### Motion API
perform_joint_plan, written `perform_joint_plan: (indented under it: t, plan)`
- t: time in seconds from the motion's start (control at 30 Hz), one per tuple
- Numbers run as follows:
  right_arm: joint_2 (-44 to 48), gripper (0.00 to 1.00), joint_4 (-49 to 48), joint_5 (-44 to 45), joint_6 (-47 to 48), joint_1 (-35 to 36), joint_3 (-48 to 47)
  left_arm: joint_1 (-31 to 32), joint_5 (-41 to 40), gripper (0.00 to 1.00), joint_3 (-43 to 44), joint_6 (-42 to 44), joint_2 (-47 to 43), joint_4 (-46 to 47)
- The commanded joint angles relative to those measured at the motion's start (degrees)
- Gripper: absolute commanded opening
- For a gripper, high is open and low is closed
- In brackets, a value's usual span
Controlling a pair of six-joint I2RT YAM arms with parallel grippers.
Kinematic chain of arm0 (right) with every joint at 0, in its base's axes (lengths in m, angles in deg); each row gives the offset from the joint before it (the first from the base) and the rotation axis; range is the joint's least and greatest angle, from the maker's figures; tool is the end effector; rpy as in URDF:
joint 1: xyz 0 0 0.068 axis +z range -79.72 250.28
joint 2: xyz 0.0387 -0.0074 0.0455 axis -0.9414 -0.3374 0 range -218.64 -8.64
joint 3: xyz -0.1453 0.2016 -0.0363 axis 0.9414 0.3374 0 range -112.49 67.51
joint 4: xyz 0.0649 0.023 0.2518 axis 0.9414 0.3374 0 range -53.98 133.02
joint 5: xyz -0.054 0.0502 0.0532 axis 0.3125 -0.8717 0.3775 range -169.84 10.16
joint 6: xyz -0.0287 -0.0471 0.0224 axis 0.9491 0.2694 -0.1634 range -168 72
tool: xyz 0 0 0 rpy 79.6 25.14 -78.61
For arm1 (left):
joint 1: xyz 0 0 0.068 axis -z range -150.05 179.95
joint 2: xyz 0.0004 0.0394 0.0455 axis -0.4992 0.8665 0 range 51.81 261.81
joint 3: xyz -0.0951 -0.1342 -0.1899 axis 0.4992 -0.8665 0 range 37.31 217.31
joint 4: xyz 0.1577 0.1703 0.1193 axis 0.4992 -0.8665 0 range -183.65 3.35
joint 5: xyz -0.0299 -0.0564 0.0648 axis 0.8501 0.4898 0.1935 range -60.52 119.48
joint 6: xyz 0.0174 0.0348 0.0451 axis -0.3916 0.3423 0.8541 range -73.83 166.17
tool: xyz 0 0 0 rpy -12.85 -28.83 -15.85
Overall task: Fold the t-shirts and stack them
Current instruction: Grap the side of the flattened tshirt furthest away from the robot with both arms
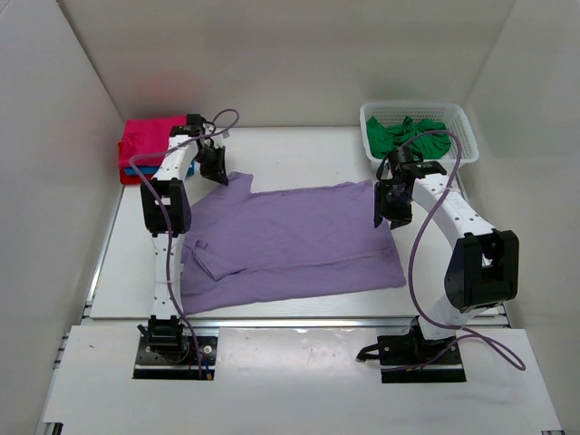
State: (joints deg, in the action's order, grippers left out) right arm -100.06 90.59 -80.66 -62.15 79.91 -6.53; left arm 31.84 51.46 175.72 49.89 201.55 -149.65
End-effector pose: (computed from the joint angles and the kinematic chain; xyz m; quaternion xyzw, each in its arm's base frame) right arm 0.3092 0.0532 0.2274 0.0378 0.9869 0.0393 0.1521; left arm 0.5103 -0.0332 0.1358 0.0736 0.9701 -0.1867 0.1368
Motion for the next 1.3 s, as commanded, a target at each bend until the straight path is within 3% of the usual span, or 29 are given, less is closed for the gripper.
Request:
perform_joint_plan:
  t: [0.0,0.23,0.3,0.53,0.63,0.77,0.9,1.1,1.17,1.27]
  plan:
    - [1.42,0.42,-0.87,-0.94,-1.05,0.04,-0.67,1.27,1.58,0.00,-1.73,1.29,-4.09,-2.48]
    - [3.26,0.42,-2.79,-1.64,-0.26,-0.05,1.61,2.41,0.71,0.00,-4.28,-0.29,-14.53,-2.12]
    - [3.17,0.42,-2.97,-1.29,-0.17,-0.23,2.32,5.83,-7.08,0.00,-5.77,-0.65,-18.83,-0.90]
    - [5.37,0.42,-4.38,-2.60,0.18,-0.66,4.95,15.32,-19.77,0.00,-10.86,-3.29,-28.61,-2.56]
    - [6.07,0.43,-4.47,-2.96,0.27,-1.71,5.92,18.85,-21.19,0.00,-21.66,-6.88,-32.46,-0.73]
    - [7.30,0.43,-5.43,-3.48,0.79,-2.68,7.33,20.87,-19.70,0.00,-48.34,-14.43,-44.48,13.83]
    - [8.53,0.42,-6.31,-3.66,1.84,-3.39,9.35,21.31,-18.37,0.00,-67.27,-18.49,-54.79,25.36]
    - [7.75,0.42,-7.45,-4.80,1.58,-2.86,9.53,22.28,-10.91,0.09,-78.53,-14.28,-62.79,32.75]
    - [7.66,0.42,-7.72,-4.81,1.41,-2.51,9.44,20.26,-5.22,0.32,-81.00,-14.27,-64.55,35.48]
    - [7.39,0.42,-7.55,-5.07,0.97,-1.98,9.44,16.14,-1.33,0.39,-81.72,-14.63,-65.97,37.60]
